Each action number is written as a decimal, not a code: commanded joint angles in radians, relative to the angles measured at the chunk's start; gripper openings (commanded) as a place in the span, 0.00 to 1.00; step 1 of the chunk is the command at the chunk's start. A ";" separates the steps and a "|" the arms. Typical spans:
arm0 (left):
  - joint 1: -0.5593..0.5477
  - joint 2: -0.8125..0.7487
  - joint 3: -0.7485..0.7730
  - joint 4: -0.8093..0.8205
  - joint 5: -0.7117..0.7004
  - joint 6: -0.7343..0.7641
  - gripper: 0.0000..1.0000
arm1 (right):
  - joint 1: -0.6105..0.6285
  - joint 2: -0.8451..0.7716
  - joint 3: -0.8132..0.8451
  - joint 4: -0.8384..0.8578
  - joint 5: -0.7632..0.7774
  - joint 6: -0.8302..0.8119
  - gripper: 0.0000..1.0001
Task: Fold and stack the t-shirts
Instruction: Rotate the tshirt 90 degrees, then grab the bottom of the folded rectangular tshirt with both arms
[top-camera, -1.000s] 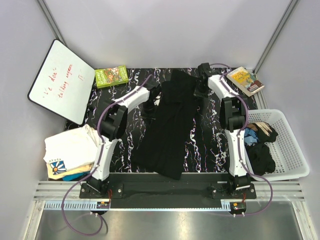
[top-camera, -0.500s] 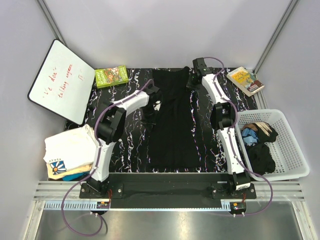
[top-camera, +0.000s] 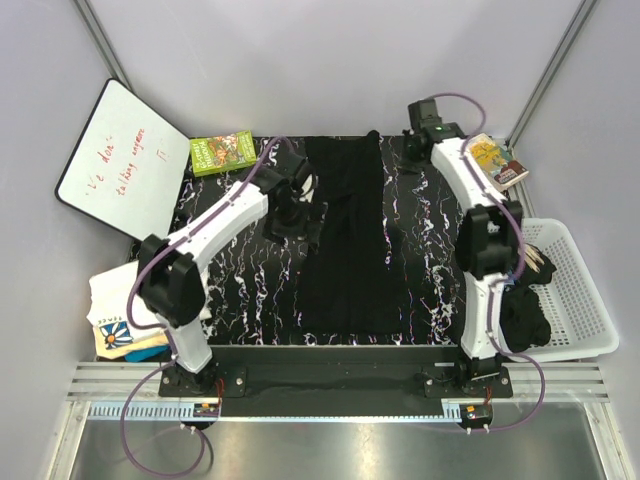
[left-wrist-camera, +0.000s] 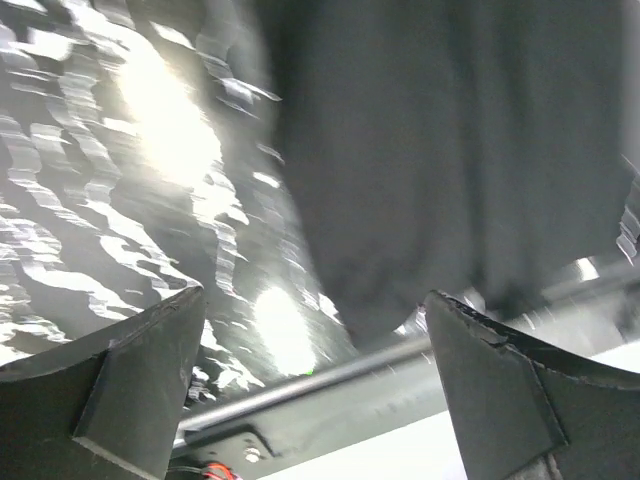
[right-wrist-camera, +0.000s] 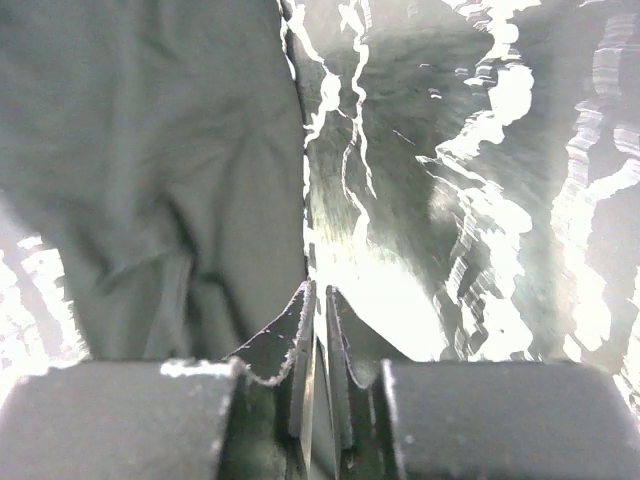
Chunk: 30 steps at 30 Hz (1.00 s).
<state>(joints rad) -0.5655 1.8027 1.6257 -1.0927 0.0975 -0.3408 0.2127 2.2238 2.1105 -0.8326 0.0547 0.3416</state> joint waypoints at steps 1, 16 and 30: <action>-0.111 -0.062 -0.114 0.073 0.246 -0.020 0.96 | -0.029 -0.266 -0.191 0.044 0.060 0.049 0.16; -0.391 0.145 -0.040 0.070 0.372 -0.033 0.88 | -0.128 -0.596 -0.595 0.079 -0.047 0.074 0.17; -0.513 0.308 0.085 0.094 0.266 -0.116 0.80 | -0.144 -0.753 -0.736 0.079 -0.090 0.043 0.18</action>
<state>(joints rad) -1.0767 2.0838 1.6588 -1.0103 0.4194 -0.4263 0.0776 1.5139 1.3911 -0.7738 -0.0082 0.4030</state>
